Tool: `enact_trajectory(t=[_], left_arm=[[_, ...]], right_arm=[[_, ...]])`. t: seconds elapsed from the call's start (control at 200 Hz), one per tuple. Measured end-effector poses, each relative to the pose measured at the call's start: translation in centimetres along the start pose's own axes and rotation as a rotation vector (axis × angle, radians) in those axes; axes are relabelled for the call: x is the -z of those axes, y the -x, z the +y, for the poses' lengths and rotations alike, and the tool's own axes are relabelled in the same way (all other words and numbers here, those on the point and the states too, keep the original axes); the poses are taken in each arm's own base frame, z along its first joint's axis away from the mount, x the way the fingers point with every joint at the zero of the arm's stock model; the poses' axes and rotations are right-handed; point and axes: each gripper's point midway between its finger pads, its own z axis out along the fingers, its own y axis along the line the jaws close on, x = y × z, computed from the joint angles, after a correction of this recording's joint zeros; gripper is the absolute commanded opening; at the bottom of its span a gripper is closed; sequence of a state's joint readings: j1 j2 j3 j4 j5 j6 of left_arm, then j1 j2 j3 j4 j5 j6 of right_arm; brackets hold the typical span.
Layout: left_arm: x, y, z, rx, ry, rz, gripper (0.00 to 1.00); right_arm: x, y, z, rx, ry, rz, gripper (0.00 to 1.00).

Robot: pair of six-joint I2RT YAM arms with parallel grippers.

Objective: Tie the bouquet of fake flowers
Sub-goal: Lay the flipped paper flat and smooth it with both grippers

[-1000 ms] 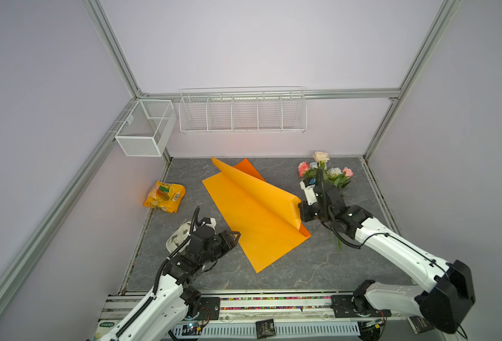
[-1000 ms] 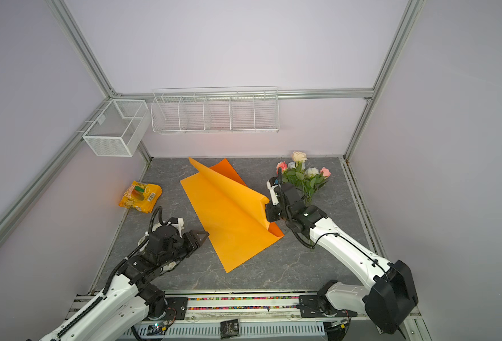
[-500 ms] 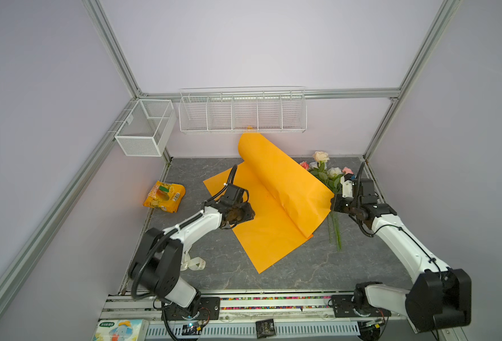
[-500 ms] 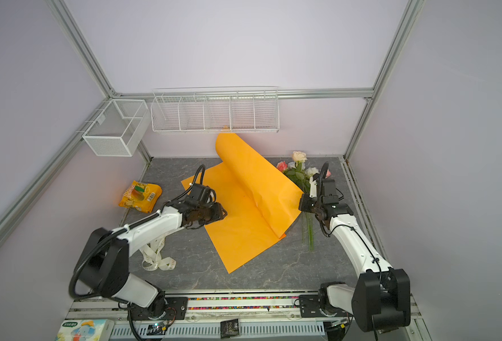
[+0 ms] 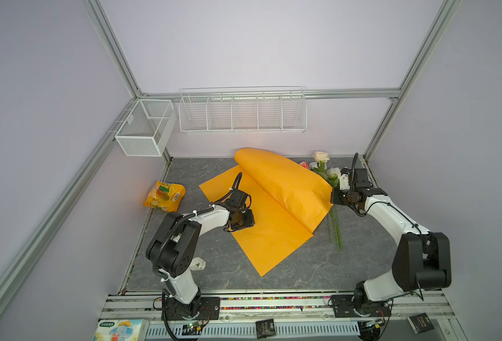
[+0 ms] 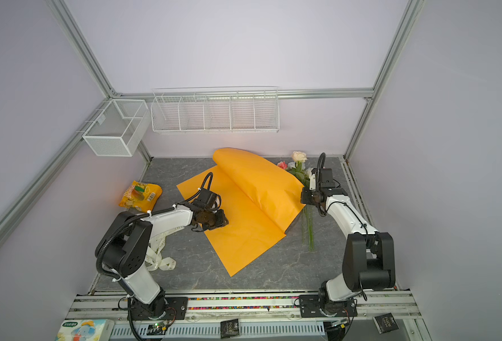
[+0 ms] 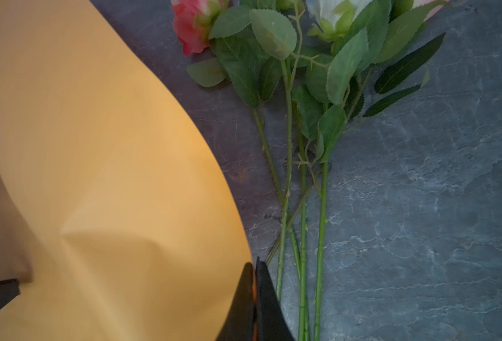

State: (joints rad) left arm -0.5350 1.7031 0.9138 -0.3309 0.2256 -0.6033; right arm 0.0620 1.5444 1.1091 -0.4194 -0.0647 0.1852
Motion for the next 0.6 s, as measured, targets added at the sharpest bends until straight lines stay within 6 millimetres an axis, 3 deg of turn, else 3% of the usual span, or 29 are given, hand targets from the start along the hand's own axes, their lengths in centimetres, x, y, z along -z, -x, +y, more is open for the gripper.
enact_trajectory(t=[0.23,0.415,0.555,0.6], left_arm=[[1.9,-3.6,2.2,0.069,-0.016,-0.021,0.35],[2.9,-5.1,3.0,0.113,-0.022,-0.033,0.37],[3.5,-5.9,3.8,0.119,0.008,-0.023,0.4],[3.8,-6.1,4.0,0.12,0.026,-0.012,0.41]], right_arm=[[-1.7,2.8,-0.5,0.016,-0.044,-0.025,0.06],[-4.8,3.0,0.2,0.059,-0.074,0.023,0.08],[-6.9,1.4,1.3,0.108,-0.097,0.097,0.16],[-7.0,1.1,1.4,0.121,-0.101,0.12,0.28]])
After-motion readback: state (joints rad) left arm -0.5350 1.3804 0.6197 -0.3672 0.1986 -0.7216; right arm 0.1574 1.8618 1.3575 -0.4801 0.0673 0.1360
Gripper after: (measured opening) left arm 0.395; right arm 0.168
